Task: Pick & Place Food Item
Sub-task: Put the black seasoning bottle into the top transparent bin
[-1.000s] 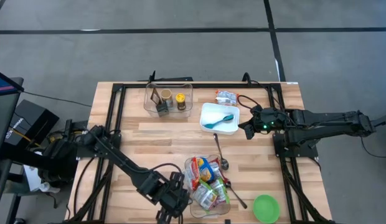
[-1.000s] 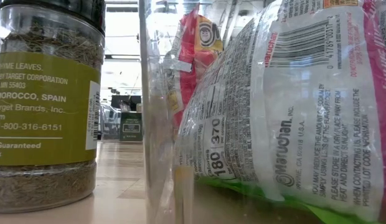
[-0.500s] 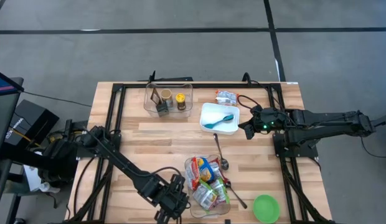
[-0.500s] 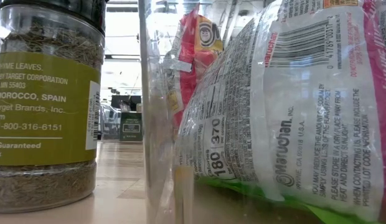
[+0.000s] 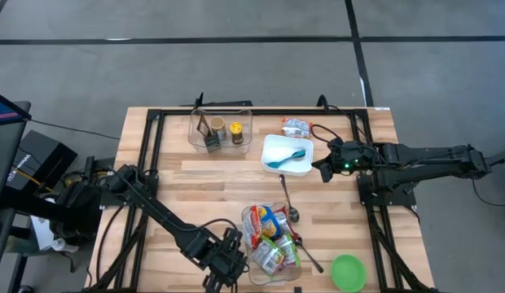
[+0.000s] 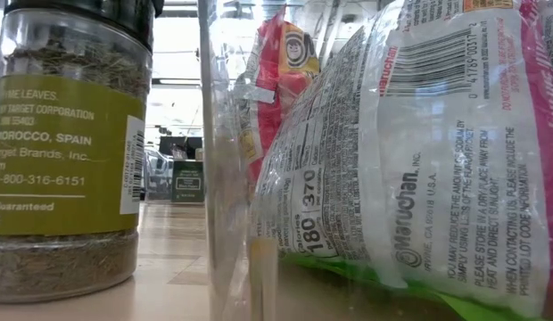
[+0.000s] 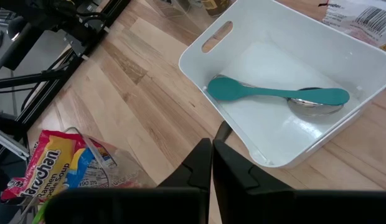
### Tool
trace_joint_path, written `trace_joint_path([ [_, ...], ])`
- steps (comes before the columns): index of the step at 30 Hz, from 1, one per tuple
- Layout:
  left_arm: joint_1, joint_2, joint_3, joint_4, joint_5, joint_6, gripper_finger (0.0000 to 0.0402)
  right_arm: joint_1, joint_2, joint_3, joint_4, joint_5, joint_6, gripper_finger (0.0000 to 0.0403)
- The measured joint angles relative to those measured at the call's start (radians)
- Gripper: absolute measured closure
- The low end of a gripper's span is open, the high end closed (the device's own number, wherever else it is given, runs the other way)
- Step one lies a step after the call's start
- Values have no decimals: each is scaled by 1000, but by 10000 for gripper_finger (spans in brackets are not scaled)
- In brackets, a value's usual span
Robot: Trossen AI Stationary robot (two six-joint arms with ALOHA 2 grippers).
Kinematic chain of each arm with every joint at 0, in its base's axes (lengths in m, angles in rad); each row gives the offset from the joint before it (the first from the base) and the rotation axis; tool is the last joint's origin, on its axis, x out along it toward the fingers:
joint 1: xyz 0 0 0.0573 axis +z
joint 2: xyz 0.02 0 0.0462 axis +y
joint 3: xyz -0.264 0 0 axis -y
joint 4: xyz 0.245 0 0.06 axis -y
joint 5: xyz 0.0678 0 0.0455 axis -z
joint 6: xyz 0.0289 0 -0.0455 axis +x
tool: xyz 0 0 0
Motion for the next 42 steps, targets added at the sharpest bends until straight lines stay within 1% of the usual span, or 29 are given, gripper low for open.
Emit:
trace_joint_path([
  [10,5,0,0,-2,0,7,128,0,0,0,0,0,0,395],
  [13,5,0,0,-3,0,7,112,0,0,0,0,0,0,395],
  [20,5,-1,-1,12,-11,0,60,0,0,0,0,0,0,395],
  [24,4,-2,-1,23,-11,0,44,0,0,0,0,0,0,395],
  [39,-3,-3,-4,16,-19,-4,41,0,0,0,0,0,0,395],
  [42,-3,-3,-45,67,-19,-4,41,0,0,0,0,0,0,395],
])
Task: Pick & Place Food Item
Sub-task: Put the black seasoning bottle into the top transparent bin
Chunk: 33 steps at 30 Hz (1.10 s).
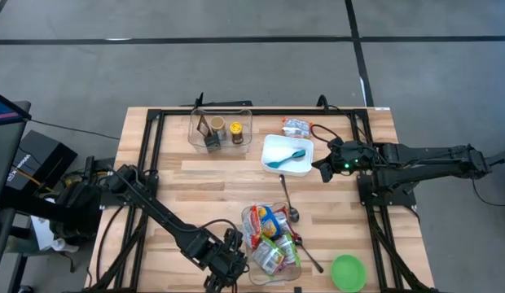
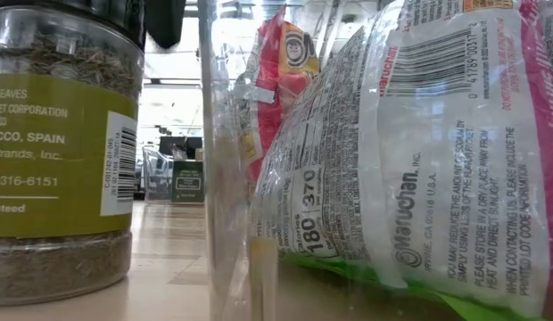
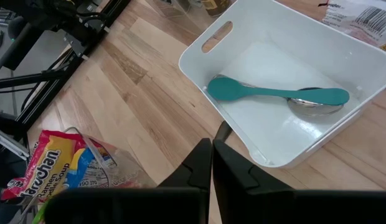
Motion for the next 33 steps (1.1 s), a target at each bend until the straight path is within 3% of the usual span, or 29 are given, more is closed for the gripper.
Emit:
trace_joint_path([
  [6,-5,1,-84,102,1,0,41,0,0,0,0,0,0,395],
  [17,-5,1,-106,130,-28,1,44,0,0,0,0,0,0,395],
  [33,-5,1,-156,212,-37,2,108,0,0,0,0,0,0,395],
])
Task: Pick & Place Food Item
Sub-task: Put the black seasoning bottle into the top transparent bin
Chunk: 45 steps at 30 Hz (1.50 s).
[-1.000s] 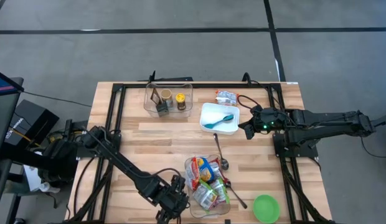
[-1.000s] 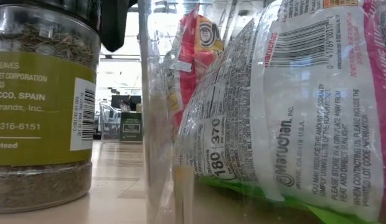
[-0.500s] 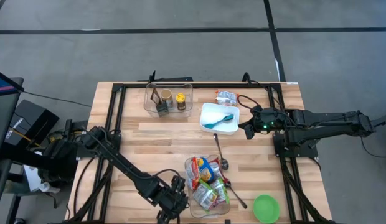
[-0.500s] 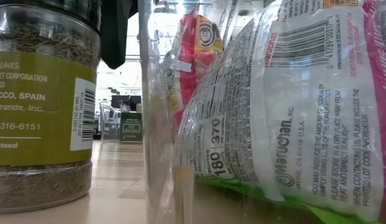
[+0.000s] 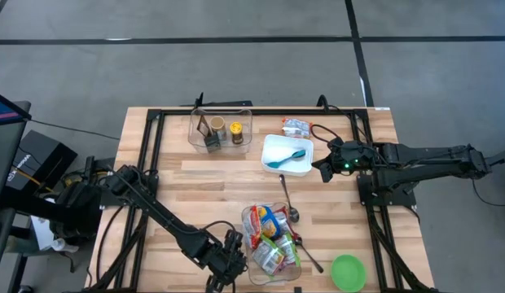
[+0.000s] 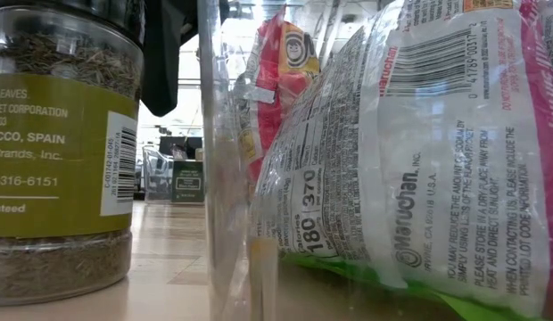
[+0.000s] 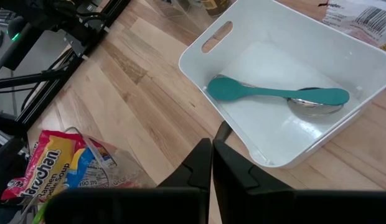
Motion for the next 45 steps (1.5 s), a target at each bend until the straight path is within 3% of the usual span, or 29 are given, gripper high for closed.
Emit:
trace_joint_path([
  [7,0,0,0,6,-2,2,127,0,0,0,0,0,0,395],
  [20,0,0,0,12,-8,1,195,0,0,0,0,0,0,395],
  [45,0,0,0,18,-7,1,193,0,0,0,0,0,0,395],
])
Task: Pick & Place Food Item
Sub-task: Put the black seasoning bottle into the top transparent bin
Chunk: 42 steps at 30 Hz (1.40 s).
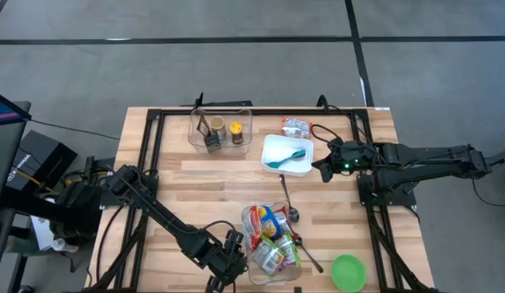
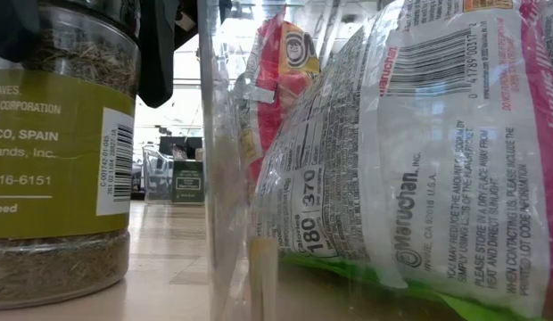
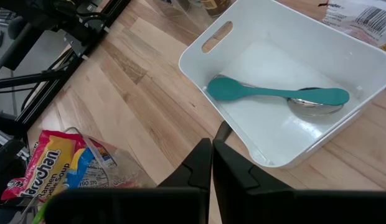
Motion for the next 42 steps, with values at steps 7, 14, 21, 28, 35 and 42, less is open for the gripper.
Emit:
trace_joint_path([
  [7,0,0,0,3,0,-2,193,0,0,0,0,0,0,395],
  [14,0,0,0,3,0,-2,200,0,0,0,0,0,0,395],
  [21,-2,0,0,4,0,-1,198,0,0,0,0,0,0,395],
  [28,-6,0,0,11,0,-2,201,0,0,0,0,0,0,395],
  [35,-6,0,0,11,0,-2,197,0,0,0,0,0,0,395],
  [42,-6,0,0,11,0,-2,204,0,0,0,0,0,0,395],
])
